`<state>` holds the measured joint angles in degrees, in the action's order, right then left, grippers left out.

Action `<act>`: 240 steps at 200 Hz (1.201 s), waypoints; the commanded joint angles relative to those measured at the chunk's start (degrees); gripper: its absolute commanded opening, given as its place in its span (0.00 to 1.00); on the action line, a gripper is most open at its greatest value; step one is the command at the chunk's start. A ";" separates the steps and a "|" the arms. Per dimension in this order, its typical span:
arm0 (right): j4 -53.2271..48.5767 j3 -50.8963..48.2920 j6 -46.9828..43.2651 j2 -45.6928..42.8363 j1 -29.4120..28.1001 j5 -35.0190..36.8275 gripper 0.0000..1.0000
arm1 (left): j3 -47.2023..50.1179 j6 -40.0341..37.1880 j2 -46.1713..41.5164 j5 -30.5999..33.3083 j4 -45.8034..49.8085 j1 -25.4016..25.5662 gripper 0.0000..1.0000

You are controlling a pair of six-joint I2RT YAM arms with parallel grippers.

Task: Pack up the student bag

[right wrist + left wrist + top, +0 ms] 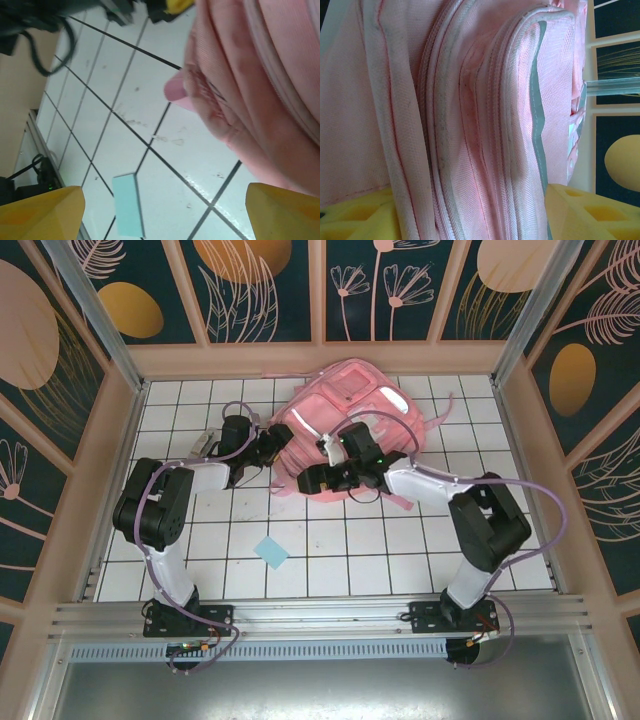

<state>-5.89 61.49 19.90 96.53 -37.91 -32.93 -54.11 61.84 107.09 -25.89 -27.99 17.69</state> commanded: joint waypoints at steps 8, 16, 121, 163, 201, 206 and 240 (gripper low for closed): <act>-4.60 1.78 -0.80 -4.57 2.82 5.47 0.84 | -1.27 -6.47 -3.05 2.28 8.37 0.77 0.67; -5.56 1.63 0.02 -5.08 3.99 8.34 0.84 | -3.25 -9.34 -4.42 4.20 12.11 0.83 0.66; -1.97 5.13 20.09 2.72 12.32 25.42 0.47 | -10.67 -38.77 -10.73 19.42 33.45 11.98 0.49; 2.73 1.46 23.27 3.17 12.68 29.95 0.48 | -9.15 -36.02 -6.92 15.97 27.80 12.26 0.51; 6.61 2.69 25.68 6.12 12.50 26.63 0.34 | -8.22 -35.68 -4.21 13.82 24.63 12.41 0.48; 6.77 3.05 25.87 6.50 12.51 26.21 0.33 | -8.21 -36.01 -4.05 13.77 24.56 12.45 0.48; 7.67 4.12 27.33 9.11 12.57 23.30 0.19 | -7.60 -38.07 -3.85 13.30 25.09 12.84 0.48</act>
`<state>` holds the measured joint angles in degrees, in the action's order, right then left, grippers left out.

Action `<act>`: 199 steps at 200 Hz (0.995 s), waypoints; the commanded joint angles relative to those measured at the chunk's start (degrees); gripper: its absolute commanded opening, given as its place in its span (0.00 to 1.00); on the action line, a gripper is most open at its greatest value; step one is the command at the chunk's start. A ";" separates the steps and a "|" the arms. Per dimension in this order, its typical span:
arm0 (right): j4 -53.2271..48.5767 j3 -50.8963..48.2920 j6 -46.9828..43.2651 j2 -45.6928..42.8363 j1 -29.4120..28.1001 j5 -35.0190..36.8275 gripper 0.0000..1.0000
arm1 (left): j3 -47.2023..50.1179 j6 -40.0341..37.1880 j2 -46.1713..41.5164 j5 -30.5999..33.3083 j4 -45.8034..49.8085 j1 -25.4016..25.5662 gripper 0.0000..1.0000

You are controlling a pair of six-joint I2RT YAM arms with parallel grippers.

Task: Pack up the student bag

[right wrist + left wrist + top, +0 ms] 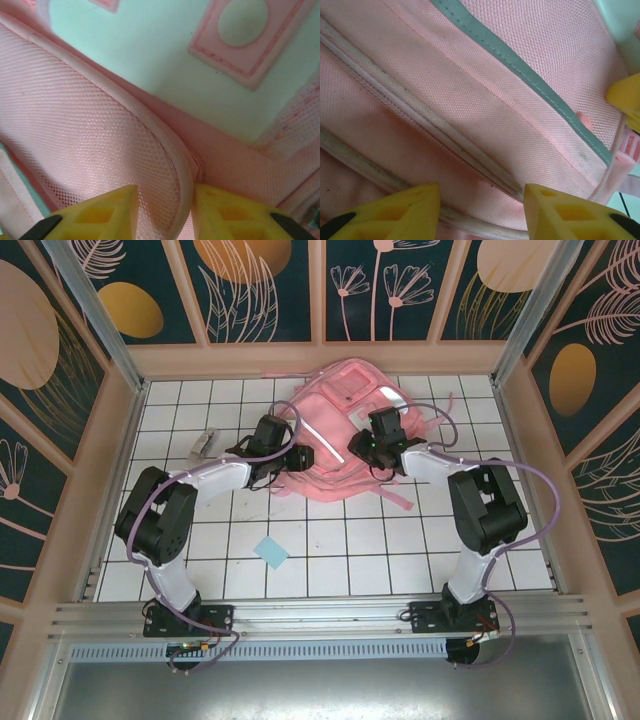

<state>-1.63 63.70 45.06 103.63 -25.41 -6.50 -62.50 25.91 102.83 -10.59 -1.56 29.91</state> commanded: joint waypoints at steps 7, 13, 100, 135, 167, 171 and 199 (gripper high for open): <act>4.03 1.79 2.55 1.97 0.13 -4.12 0.10 | 0.78 -2.98 -0.06 -1.87 -0.89 0.88 0.48; 4.48 1.62 2.93 1.52 0.18 -4.75 0.02 | 0.70 -3.87 -0.59 -1.45 -0.37 1.11 0.49; -1.60 10.30 4.05 -3.83 0.27 -5.93 0.00 | -3.11 -12.75 -5.60 7.04 8.39 7.53 0.55; -2.30 12.40 4.19 -2.85 0.27 -7.06 0.00 | -6.16 -12.79 -1.91 8.07 9.77 7.68 0.58; -1.55 12.22 4.78 -2.72 0.27 -8.04 0.00 | -10.86 -12.05 2.56 9.85 12.31 7.65 0.58; -1.54 12.11 4.78 -2.74 0.20 -8.08 0.00 | -11.33 -12.03 3.11 9.68 12.49 7.60 0.58; -1.55 12.37 4.69 -2.57 0.40 -7.74 0.00 | -13.26 -11.09 5.18 6.77 13.54 7.71 0.56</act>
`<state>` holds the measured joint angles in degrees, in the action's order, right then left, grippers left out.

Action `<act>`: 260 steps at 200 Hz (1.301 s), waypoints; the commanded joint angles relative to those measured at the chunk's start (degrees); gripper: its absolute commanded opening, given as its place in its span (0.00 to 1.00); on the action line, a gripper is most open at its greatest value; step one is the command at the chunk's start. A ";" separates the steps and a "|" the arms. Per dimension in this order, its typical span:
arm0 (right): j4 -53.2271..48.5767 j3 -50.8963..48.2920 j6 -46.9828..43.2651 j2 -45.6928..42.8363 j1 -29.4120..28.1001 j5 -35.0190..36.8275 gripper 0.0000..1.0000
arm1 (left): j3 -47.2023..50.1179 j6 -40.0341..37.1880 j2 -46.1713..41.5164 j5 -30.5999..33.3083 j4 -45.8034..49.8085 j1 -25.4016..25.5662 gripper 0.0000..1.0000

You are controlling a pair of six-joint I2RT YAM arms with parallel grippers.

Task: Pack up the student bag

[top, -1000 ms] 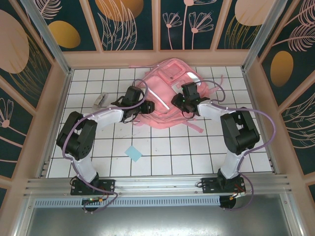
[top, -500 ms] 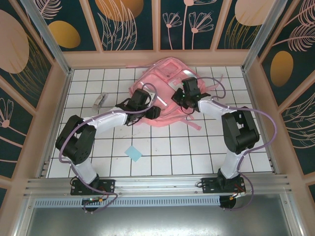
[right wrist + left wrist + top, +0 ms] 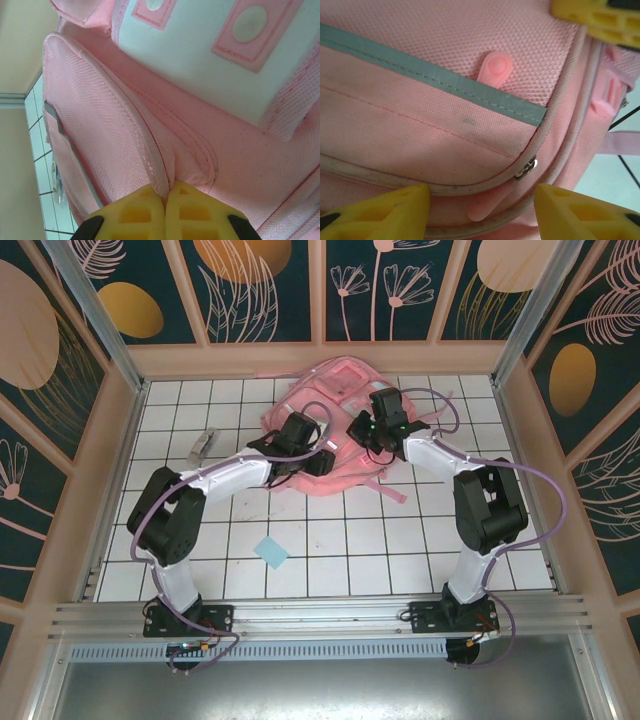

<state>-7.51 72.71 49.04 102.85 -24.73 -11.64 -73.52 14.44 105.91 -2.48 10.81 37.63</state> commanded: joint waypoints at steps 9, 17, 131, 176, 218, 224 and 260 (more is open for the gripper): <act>4.45 3.47 0.72 -1.68 -0.09 -2.60 0.00 | -2.03 0.76 2.07 -1.72 1.36 0.03 0.55; 4.53 3.59 0.62 -1.43 0.01 -2.60 0.00 | -1.81 1.09 1.97 -2.04 1.85 0.07 0.54; 5.02 6.31 0.39 0.79 1.09 -4.13 0.00 | -7.28 3.34 4.96 -4.04 9.15 0.06 0.54; 5.75 5.12 0.83 0.35 0.91 -4.89 0.00 | -12.76 4.16 10.97 -4.55 8.32 0.00 0.46; 6.12 4.75 0.80 0.04 1.08 -4.87 0.00 | -10.88 4.43 9.73 -2.05 6.78 0.07 0.27; 6.19 4.75 0.80 0.11 1.02 -4.95 0.00 | -10.86 4.34 9.73 -1.83 6.54 0.06 0.23; 6.07 4.22 0.63 0.19 1.35 -4.50 0.00 | -10.36 3.60 9.52 -6.14 4.40 0.05 0.02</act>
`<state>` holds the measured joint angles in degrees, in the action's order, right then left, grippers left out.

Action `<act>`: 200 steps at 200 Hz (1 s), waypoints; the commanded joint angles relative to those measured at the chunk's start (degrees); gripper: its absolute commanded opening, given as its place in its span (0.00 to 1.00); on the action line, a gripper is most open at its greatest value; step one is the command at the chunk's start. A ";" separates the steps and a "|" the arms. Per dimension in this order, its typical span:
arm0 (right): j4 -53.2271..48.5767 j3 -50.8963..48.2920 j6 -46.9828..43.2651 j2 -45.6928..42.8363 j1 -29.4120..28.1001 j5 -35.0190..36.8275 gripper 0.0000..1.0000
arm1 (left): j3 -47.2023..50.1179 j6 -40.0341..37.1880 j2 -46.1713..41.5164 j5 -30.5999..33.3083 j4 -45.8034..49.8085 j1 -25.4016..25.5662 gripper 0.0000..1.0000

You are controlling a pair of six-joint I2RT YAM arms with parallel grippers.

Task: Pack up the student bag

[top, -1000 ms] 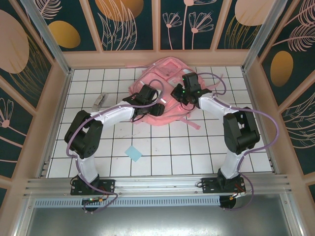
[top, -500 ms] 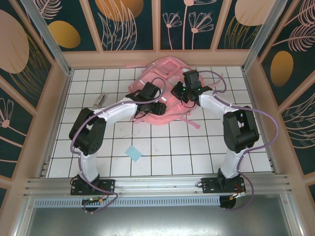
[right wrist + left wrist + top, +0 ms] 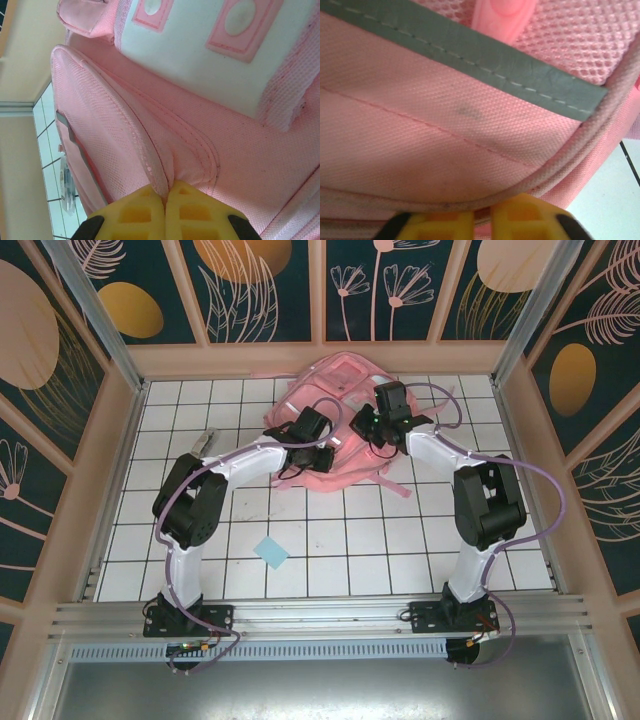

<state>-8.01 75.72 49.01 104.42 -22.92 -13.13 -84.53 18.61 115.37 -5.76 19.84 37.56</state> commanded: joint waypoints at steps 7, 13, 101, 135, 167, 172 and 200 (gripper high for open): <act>6.47 1.04 0.55 -1.43 -0.31 -2.60 0.00 | 1.26 -0.79 -0.39 -4.37 -5.20 0.12 0.00; 6.22 1.00 0.38 -1.37 -0.21 -2.16 0.00 | 1.78 -0.97 -0.87 -5.58 -5.61 0.14 0.00; 5.46 -0.19 -1.54 -0.66 1.95 -0.15 0.00 | 7.97 -2.73 -7.52 -4.62 -3.99 0.10 0.00; 5.51 -1.27 -1.88 -1.30 2.52 0.29 0.00 | 8.40 -2.22 -7.15 -1.44 -2.72 -0.37 0.00; 6.11 -1.33 -1.76 -1.16 2.53 -0.22 0.00 | 6.17 -1.65 -5.95 -5.04 -4.59 -0.38 0.00; 6.19 -1.34 -1.81 -1.02 2.45 -0.36 0.00 | 5.42 -1.42 -5.57 -5.73 -4.93 -0.38 0.00; 6.73 -1.68 -1.61 -0.80 2.52 -0.76 0.00 | 1.63 -0.56 -2.72 -5.89 -5.34 -0.30 0.00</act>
<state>-6.07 74.24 48.36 104.42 -21.26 -13.63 -78.87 16.82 110.34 -11.62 15.42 37.89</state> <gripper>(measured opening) 0.049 0.064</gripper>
